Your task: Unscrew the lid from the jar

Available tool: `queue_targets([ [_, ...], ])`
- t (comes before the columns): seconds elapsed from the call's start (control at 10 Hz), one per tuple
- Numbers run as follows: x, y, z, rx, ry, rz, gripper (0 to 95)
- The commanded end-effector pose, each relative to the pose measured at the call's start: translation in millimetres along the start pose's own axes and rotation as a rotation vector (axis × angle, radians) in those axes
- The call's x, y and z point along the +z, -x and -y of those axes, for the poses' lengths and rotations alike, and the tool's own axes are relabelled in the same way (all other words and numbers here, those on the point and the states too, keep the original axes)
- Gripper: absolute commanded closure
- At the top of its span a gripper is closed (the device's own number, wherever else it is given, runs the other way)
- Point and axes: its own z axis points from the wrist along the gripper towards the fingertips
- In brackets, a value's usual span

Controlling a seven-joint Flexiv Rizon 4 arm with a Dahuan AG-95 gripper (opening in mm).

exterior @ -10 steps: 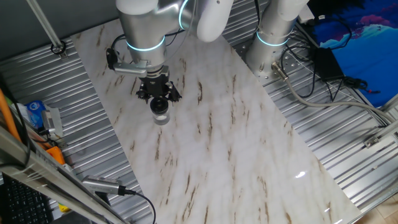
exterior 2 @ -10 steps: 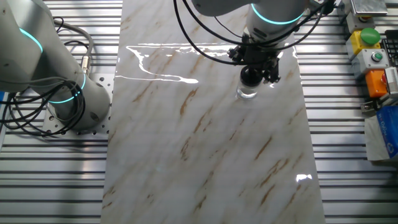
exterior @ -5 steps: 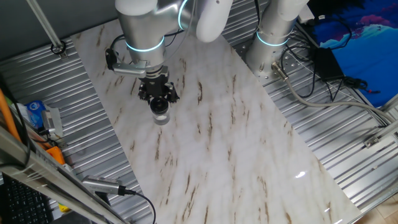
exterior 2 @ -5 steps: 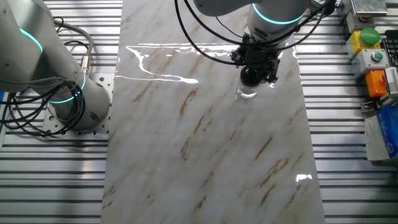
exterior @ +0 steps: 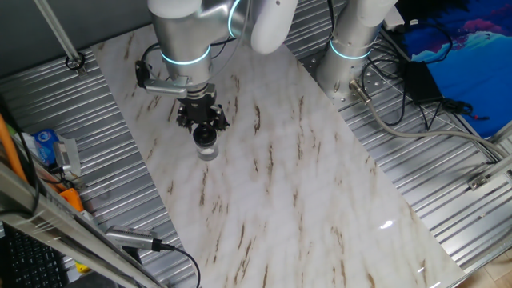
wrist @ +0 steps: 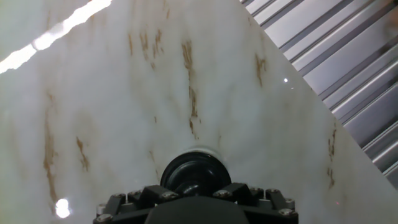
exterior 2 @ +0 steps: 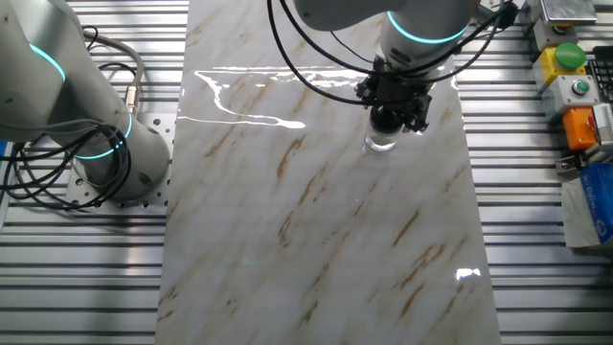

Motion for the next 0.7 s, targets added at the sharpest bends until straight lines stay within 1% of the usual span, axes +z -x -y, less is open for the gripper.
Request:
queue_targets([
  [0.1, 0.5, 0.7, 0.8, 0.009, 0.0, 0.0, 38.0],
  [0.3, -0.3, 1.0, 1.4, 0.012, 0.002, 0.0, 38.0],
  [0.6, -0.3, 1.0, 1.4, 0.009, -0.01, -0.007, 38.0],
  [0.7, -0.3, 1.0, 1.4, -0.006, -0.011, -0.006, 95.0],
])
